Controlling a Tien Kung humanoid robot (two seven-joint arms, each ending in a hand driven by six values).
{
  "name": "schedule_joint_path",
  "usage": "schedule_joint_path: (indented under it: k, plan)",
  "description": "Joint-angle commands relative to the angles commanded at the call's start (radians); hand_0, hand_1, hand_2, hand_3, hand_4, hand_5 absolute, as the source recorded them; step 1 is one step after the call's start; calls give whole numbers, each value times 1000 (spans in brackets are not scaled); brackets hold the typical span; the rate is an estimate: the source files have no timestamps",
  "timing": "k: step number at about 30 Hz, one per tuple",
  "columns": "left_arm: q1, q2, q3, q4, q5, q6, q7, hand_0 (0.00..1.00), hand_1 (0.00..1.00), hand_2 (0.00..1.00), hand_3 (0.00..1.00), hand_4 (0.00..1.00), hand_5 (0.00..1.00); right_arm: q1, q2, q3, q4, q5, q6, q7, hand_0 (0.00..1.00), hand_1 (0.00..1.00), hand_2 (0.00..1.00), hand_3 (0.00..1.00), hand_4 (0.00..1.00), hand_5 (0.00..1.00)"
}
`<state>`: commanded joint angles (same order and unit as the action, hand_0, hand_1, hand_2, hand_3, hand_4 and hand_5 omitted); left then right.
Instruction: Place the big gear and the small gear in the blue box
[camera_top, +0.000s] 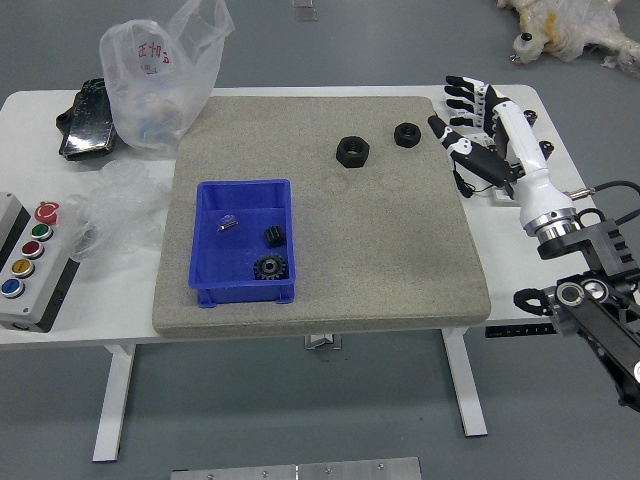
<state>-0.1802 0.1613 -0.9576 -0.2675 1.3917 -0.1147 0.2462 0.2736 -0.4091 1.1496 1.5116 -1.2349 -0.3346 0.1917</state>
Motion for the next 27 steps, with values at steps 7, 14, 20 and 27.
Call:
schedule_joint_path:
  k: [7,14,20,27]
  plan:
    - [-13,1,22,0,-26,2,-9,712,540,547,679,700,515,-31,8,124,-27,144,53,82,776,771,789,774,803,485]
    - [-13,0,34,-1,-45,3,-8,712,540,547,678,700,516,-61,16,167,-62,348,137,158,778,744,761,726,805,519]
    - [-10,-1,42,-4,-60,1,-5,711,540,546,678,700,515,-74,18,181,-67,468,158,173,776,738,754,709,808,524]
    - [-12,-5,55,-6,-79,1,-6,711,540,548,678,701,517,-80,23,193,-71,483,156,169,769,724,729,683,805,524]
